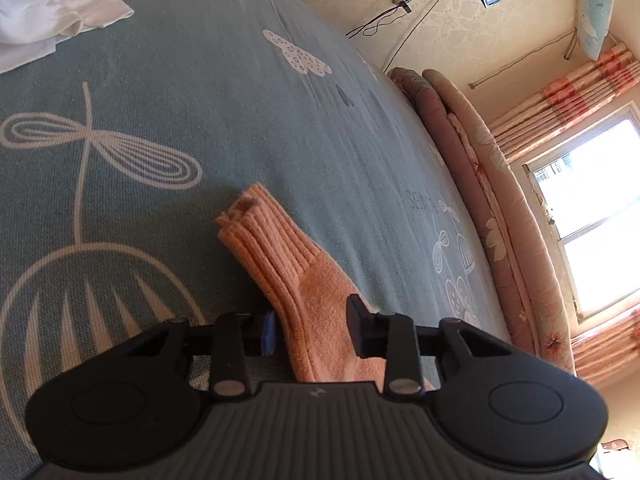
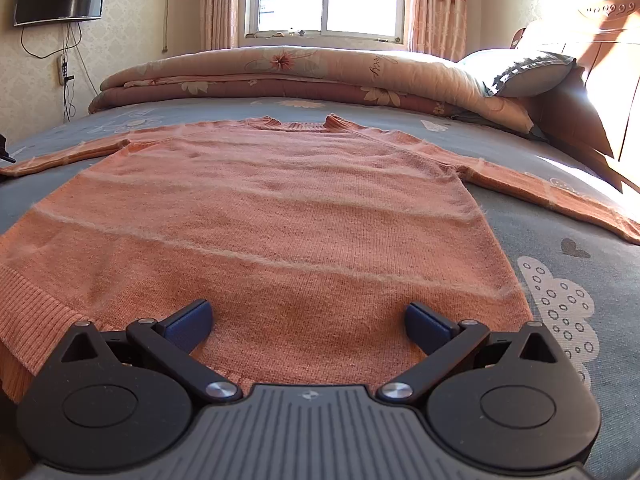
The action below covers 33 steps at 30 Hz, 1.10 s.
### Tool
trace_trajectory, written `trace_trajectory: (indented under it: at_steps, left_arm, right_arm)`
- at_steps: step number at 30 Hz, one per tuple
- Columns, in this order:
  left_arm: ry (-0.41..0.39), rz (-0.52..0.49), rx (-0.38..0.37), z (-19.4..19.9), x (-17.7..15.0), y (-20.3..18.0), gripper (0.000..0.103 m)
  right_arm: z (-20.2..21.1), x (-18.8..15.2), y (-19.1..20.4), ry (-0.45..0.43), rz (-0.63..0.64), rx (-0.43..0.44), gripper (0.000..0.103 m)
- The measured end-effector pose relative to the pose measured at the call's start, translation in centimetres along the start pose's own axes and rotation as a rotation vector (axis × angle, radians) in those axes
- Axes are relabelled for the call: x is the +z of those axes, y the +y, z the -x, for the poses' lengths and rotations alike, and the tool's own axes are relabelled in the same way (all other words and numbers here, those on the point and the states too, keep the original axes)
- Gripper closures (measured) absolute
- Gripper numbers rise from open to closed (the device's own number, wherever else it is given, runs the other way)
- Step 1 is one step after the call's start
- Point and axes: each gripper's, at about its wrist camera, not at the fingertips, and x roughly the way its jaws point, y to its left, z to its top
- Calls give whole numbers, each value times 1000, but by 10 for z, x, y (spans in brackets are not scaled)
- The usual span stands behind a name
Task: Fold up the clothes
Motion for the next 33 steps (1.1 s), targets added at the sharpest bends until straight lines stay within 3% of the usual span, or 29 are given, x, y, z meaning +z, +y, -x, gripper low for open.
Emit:
trace_trajectory:
  at_steps: [2,9,21,33]
  left_arm:
    - [9,-11,40,0,2,-2,95]
    - [50,-54,109,5,8,-24,96]
    - [47,-263,39,44,-3,-114,96]
    - [89,-492,-76,79,-62,-229,96]
  right_arm:
    - [0,1,-1,1,1,1,0]
    - [0,1,-2,6,1,4,0]
    - [2,3,-4,16,-3,12,0]
    - [15,6,-14,-33,-63,40,0]
